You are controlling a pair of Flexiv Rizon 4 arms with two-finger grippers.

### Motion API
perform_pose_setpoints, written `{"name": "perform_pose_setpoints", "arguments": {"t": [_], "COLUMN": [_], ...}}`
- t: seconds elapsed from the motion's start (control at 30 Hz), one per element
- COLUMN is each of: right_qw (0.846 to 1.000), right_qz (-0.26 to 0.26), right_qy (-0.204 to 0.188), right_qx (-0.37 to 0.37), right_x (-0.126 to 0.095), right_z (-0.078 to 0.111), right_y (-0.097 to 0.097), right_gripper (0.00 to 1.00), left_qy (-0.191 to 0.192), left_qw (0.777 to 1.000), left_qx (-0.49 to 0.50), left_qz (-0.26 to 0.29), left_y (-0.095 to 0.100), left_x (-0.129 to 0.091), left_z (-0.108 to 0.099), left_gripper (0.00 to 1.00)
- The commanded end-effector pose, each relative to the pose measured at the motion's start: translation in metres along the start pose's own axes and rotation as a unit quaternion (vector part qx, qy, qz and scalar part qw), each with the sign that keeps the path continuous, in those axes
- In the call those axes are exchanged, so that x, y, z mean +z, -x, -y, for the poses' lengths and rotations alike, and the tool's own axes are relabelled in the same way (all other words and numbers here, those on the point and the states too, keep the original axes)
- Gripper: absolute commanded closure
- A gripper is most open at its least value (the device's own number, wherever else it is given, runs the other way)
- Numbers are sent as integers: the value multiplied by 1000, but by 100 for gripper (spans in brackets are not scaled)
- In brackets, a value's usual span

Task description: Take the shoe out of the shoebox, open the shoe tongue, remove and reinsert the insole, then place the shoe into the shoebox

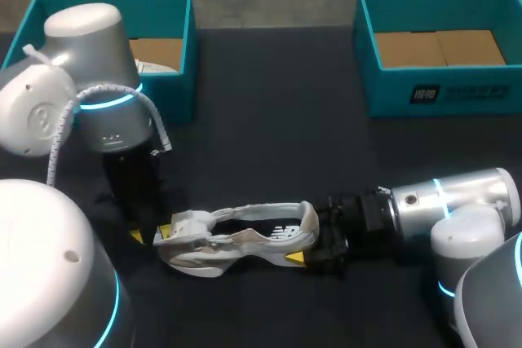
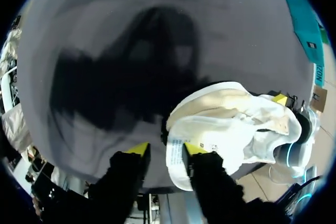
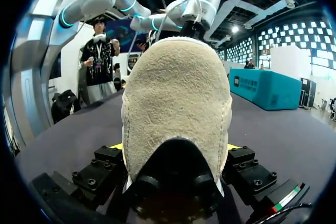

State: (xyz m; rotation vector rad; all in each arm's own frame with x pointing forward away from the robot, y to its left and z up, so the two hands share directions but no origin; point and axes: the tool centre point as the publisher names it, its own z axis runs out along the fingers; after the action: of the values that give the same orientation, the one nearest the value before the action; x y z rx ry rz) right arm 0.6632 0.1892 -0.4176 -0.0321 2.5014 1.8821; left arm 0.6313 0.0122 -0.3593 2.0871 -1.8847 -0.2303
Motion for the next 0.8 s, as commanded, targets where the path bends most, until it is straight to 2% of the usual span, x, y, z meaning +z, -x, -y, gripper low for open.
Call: {"name": "perform_pose_setpoints", "arguments": {"t": [0.03,0.17,0.47,0.53,0.67,0.73,0.77,0.8], "right_qw": [1000,1000,1000,1000,1000,1000,1000,1000], "right_qz": [-1,-1,-1,-1,-1,-1,-1,-1], "right_qy": [-3,-3,-3,-3,-3,-3,-3,-3], "right_qx": [0,0,0,0,0,0,0,0], "right_x": [1,1,1,1,1,1,1,1], "right_z": [-1,-1,-1,-1,-1,-1,-1,-1], "right_y": [0,0,0,0,0,0,0,0], "right_gripper": [100,100,100,100,100,100,100,100], "left_qy": [-33,-65,-98,-90,-72,-67,-61,-56], "left_qw": [999,996,987,984,972,965,960,952], "left_qx": [17,39,103,136,215,246,269,298], "left_qz": [-19,-43,-72,-73,-56,-53,-45,-42], "left_y": [15,17,-2,-7,-18,-21,-23,-25], "left_x": [-25,-54,-104,-115,-133,-138,-141,-145], "left_z": [-24,-36,-56,-61,-71,-74,-76,-79], "left_gripper": [24,11,15,17,27,39,53,61]}}
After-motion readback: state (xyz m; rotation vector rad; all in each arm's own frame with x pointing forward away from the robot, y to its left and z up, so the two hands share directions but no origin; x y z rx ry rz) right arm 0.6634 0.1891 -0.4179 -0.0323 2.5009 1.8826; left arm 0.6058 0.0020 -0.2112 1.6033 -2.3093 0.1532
